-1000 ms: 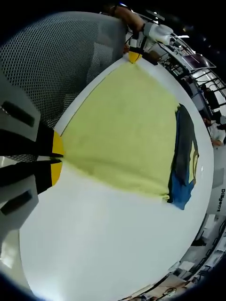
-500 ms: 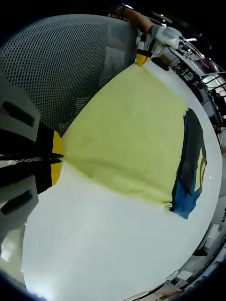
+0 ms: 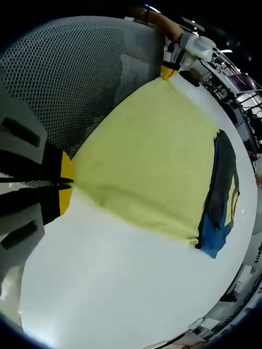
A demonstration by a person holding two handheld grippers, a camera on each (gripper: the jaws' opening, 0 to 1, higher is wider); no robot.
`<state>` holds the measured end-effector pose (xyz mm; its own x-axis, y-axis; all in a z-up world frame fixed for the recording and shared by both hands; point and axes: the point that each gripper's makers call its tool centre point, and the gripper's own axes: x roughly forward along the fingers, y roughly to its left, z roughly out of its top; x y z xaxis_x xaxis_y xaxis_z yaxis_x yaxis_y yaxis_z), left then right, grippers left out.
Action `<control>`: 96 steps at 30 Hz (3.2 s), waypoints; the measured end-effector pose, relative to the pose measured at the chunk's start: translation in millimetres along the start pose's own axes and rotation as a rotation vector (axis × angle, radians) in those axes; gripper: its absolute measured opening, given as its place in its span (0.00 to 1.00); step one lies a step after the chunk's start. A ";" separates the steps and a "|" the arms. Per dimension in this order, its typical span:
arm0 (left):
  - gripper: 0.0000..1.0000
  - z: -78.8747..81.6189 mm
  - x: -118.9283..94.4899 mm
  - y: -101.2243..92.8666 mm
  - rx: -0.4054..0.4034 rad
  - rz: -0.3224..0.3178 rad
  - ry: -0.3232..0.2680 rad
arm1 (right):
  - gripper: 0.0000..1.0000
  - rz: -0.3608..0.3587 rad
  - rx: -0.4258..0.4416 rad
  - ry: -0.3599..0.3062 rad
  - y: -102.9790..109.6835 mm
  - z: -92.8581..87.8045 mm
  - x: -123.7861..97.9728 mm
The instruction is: Fold the garment on the visible template until the final outline fits inside the template.
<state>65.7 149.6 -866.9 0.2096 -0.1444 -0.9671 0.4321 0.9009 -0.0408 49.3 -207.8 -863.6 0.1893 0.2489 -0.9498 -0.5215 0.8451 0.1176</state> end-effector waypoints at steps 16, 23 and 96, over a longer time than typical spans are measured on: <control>0.02 12.3 -21.1 1.4 -0.074 -0.050 -0.059 | 0.00 -0.026 0.014 -0.029 -2.1 10.5 -16.7; 0.02 33.1 -31.1 4.9 -0.039 -0.030 -0.080 | 0.00 -0.045 0.041 -0.114 -9.4 34.8 -41.0; 0.02 274.6 -99.5 96.7 -0.147 0.080 -0.537 | 0.00 -0.272 0.034 -0.518 -117.2 260.9 -114.5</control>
<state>327.5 138.7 -705.6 0.6706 -0.2268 -0.7062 0.2775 0.9597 -0.0448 305.8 -211.9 -693.0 0.6990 0.2122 -0.6829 -0.3719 0.9235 -0.0936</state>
